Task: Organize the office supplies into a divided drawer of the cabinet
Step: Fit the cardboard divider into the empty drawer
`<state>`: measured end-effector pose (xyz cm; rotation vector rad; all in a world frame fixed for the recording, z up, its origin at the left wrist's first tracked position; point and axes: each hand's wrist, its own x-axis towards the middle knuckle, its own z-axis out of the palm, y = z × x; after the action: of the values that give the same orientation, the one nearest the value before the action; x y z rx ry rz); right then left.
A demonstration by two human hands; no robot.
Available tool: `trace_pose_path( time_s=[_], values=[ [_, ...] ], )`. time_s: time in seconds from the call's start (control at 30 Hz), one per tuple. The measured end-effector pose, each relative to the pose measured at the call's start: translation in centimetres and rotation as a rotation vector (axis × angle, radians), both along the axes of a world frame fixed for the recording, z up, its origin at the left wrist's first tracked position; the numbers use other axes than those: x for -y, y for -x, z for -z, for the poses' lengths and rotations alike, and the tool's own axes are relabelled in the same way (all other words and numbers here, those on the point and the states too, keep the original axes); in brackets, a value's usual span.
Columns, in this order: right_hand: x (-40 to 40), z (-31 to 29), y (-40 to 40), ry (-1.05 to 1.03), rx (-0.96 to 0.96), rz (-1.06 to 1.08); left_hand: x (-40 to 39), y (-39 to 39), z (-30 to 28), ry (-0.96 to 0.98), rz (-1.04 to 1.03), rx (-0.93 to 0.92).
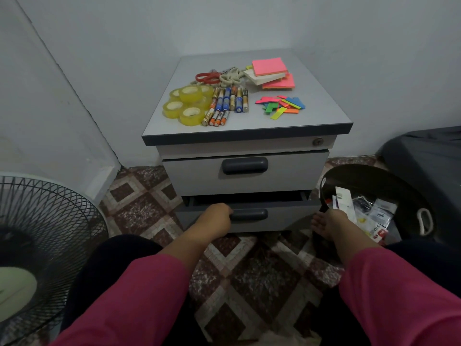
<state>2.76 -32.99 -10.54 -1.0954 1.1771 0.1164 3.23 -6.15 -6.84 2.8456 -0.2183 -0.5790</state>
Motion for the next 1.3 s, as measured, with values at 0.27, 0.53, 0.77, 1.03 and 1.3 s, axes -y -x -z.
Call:
trace_pose_path(
  time_s=[0.27, 0.53, 0.77, 1.03, 1.3],
  values=[
    [-2.7, -0.3, -0.4, -0.052, 0.101, -0.055, 0.5, -0.1, 0.7, -0.054, -0.053, -0.110],
    [-5.6, -2.1, -1.0, -0.128, 0.210, 0.055, 0.2, -0.8, 1.5, 0.111, -0.143, -0.123],
    [-5.6, -2.2, -0.9, -0.186, 0.233, 0.052, -0.2, -1.2, 2.2, 0.163, -0.144, -0.163],
    [-5.6, -2.4, -1.0, -0.218, 0.248, 0.030, 1.5, -1.6, -2.3, 1.013, -0.618, -0.030],
    [-5.8, -2.2, -1.0, -0.232, 0.320, 0.022, 2.1, -1.5, -4.0, 1.475, -0.716, -0.225]
  ],
)
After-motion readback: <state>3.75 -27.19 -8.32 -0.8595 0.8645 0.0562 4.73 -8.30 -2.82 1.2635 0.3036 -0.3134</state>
